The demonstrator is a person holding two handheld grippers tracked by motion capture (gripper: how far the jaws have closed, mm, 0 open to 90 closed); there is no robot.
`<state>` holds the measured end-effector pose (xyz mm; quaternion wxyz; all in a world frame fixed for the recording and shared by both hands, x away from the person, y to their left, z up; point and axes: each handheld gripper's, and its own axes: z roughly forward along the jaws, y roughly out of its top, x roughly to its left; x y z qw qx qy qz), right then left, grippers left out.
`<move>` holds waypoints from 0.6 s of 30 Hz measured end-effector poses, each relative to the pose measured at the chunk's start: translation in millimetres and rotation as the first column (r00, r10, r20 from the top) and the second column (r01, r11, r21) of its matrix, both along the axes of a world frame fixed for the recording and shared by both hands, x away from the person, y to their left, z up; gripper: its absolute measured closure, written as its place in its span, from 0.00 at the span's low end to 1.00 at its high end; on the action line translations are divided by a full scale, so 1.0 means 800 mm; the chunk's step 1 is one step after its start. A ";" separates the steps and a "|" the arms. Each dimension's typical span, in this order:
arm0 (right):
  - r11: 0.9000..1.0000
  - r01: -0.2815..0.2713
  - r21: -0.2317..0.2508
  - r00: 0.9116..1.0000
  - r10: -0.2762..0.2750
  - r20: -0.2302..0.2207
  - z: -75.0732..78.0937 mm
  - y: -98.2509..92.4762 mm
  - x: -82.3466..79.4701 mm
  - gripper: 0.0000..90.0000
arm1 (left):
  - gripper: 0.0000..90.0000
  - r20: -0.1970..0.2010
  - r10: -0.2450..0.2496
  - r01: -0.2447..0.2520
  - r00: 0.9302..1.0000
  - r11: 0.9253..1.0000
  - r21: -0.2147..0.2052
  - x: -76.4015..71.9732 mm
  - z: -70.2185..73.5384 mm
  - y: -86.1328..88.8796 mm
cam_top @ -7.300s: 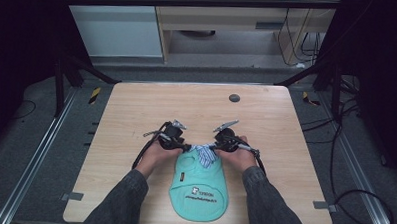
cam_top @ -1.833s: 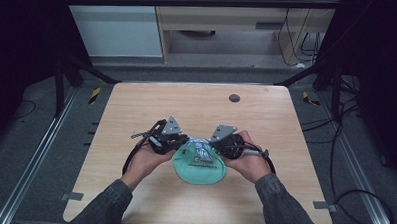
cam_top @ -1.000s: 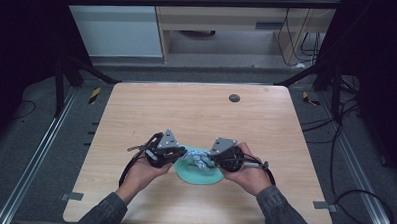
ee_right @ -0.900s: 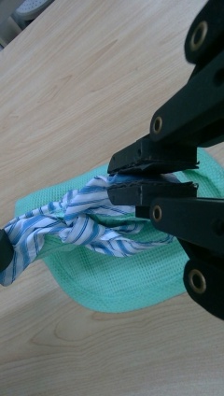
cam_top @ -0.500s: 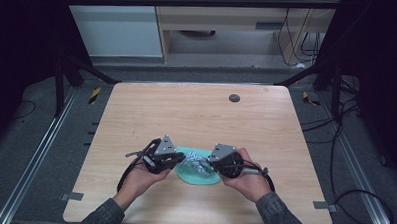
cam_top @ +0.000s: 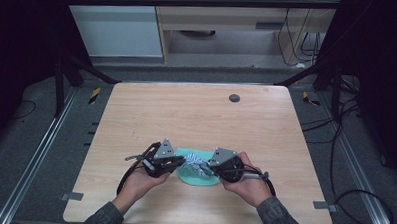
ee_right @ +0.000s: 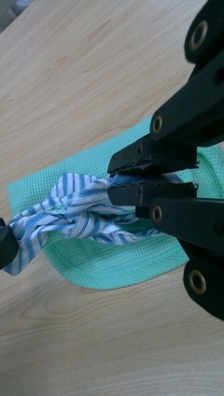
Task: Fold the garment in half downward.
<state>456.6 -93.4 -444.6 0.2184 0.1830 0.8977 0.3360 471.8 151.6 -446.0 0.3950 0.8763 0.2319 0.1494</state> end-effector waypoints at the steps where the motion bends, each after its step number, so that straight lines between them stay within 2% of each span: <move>1: 1.000 0.000 0.001 1.000 0.000 0.002 0.000 0.000 0.000 0.93 | 0.93 0.001 0.001 -0.001 1.000 1.000 0.001 -0.001 0.000 0.000; 18: 1.000 -0.009 0.003 1.000 0.009 -0.011 -0.012 0.000 -0.015 0.92 | 0.93 -0.005 -0.015 0.015 1.000 1.000 -0.015 -0.009 -0.012 0.006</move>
